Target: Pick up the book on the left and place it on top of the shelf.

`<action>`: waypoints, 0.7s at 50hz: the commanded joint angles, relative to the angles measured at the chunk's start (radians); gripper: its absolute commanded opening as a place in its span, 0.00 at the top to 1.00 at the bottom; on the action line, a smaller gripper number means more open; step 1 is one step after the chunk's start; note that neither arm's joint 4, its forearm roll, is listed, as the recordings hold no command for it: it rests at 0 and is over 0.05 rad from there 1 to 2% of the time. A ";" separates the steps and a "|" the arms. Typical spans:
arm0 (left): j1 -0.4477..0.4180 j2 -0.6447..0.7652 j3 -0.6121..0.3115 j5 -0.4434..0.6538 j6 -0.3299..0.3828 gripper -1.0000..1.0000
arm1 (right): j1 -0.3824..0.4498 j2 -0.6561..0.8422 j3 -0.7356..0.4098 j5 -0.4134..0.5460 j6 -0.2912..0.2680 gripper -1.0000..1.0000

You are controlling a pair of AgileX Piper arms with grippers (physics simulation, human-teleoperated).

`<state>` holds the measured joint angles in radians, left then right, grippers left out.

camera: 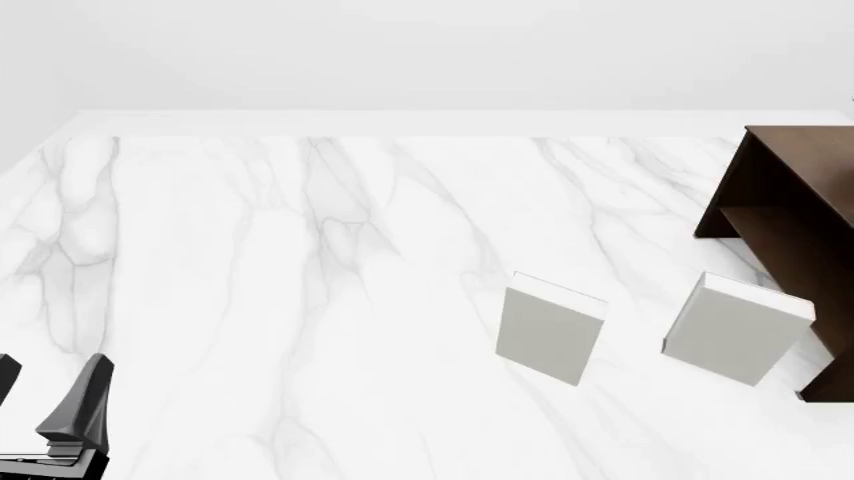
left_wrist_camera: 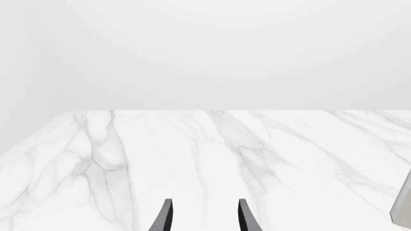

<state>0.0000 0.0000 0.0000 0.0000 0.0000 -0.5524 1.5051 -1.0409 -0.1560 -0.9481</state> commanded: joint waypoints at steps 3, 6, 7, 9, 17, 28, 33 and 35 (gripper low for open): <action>0.000 0.000 0.000 0.000 0.000 0.00 | 0.016 0.005 -0.002 0.005 0.031 0.00; 0.000 0.000 0.000 0.000 0.000 0.00 | 0.020 0.004 0.003 0.011 0.039 0.00; 0.000 0.000 0.000 0.000 0.000 0.00 | 0.020 0.003 0.007 0.008 0.038 0.00; 0.000 0.000 0.000 0.000 0.000 0.00 | 0.020 0.000 0.014 0.005 0.040 0.00; 0.000 0.000 0.000 0.000 0.000 0.00 | 0.042 -0.037 0.035 0.000 0.087 0.00; 0.000 0.000 0.000 0.000 0.000 0.00 | 0.064 -0.111 0.126 -0.028 0.143 0.00; 0.000 0.000 0.000 0.000 0.000 0.00 | 0.070 -0.148 0.175 -0.039 0.165 0.00; 0.000 0.000 0.000 0.000 0.000 0.00 | 0.073 -0.151 0.183 -0.041 0.168 0.00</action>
<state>0.0000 0.0000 0.0000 0.0000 0.0000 -0.4942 1.4071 -0.9230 -0.1746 -0.8147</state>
